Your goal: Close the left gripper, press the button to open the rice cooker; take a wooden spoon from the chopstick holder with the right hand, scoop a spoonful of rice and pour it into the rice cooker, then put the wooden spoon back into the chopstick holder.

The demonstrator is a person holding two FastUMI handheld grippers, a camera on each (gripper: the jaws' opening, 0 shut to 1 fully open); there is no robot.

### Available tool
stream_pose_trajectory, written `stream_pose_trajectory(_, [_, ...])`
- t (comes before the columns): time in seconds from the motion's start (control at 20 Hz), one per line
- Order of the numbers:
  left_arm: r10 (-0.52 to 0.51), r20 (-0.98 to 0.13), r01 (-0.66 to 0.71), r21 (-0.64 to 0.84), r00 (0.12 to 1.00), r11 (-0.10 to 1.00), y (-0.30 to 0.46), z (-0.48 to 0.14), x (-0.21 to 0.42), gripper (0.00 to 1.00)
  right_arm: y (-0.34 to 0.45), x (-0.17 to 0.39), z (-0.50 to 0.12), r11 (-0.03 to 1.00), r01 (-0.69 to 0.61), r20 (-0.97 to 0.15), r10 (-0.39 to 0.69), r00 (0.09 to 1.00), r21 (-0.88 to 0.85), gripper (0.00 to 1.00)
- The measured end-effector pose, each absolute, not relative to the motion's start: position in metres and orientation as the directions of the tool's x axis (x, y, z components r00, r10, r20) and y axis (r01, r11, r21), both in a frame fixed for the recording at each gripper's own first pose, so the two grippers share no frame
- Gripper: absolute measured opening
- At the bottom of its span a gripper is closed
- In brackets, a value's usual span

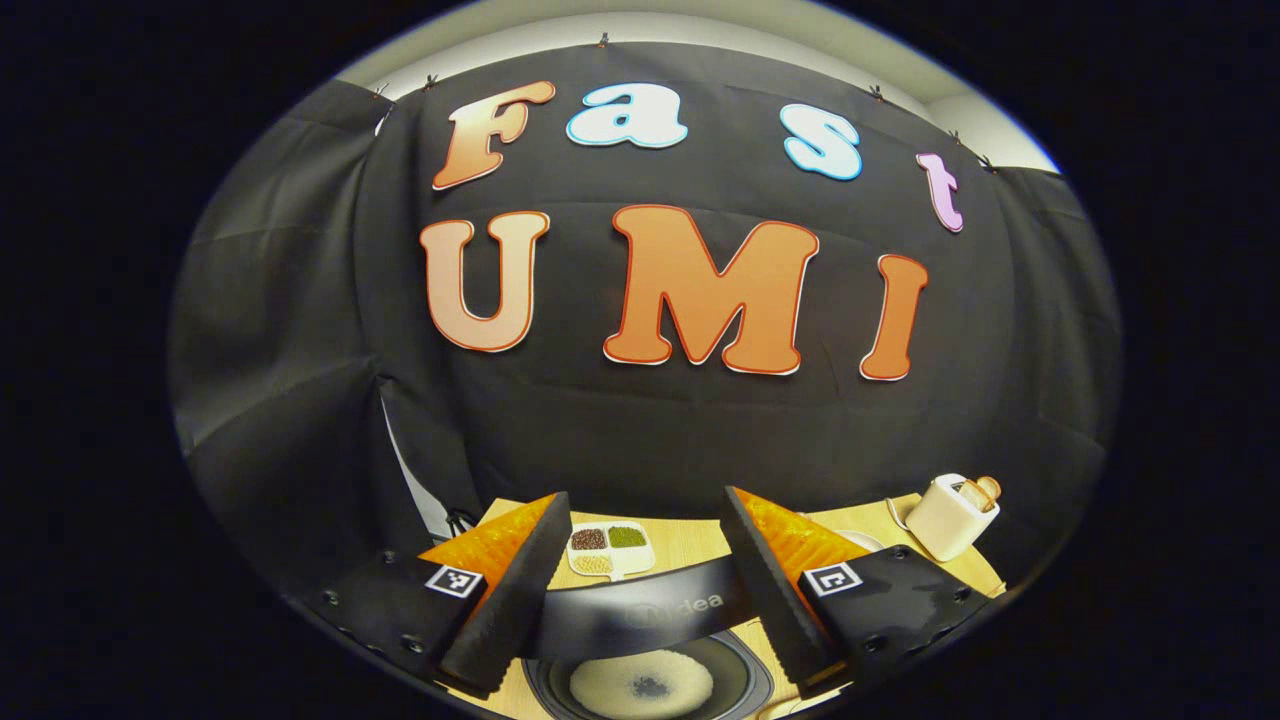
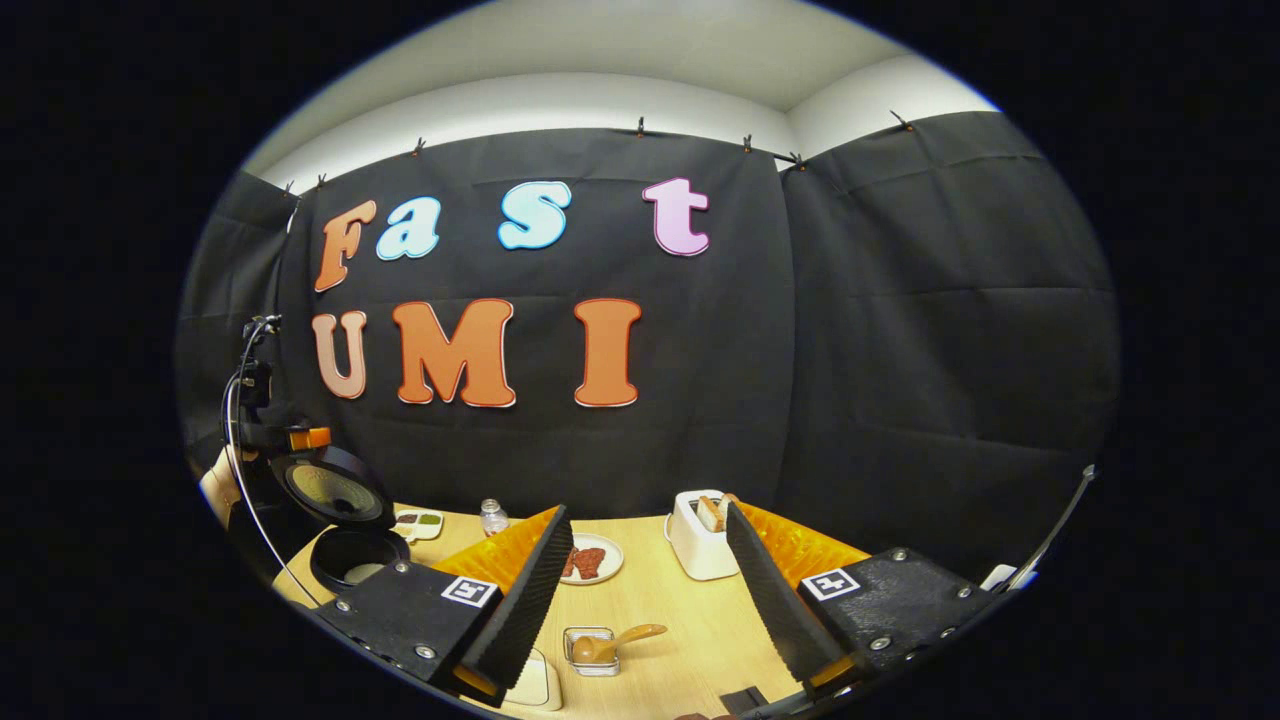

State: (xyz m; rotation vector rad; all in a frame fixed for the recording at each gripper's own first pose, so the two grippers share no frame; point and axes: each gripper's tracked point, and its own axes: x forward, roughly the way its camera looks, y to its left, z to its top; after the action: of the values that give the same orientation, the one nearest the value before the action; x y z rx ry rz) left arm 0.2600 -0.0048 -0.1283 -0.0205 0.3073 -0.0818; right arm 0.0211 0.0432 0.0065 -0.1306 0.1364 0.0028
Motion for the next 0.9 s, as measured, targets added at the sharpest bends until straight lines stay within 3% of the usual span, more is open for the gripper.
stream_pose_trajectory(0.3, [-0.119,-0.357,0.11,-0.045,0.927,0.993,-0.024,-0.175,0.191,0.99,0.064,0.018,0.0,0.988,-0.103,-0.151,0.085,0.985,-0.114,0.95])
stream_pose_trajectory(0.6, [-0.089,-0.394,0.077,-0.045,0.915,0.996,-0.029,-0.24,0.14,1.0,0.077,0.014,-0.013,0.981,-0.167,-0.168,0.149,0.974,-0.098,0.95])
stream_pose_trajectory(0.9, [-0.032,-0.344,0.043,0.025,0.939,0.999,-0.027,-0.272,0.13,0.97,0.076,0.015,-0.039,0.98,-0.178,-0.217,0.155,0.964,-0.091,0.95])
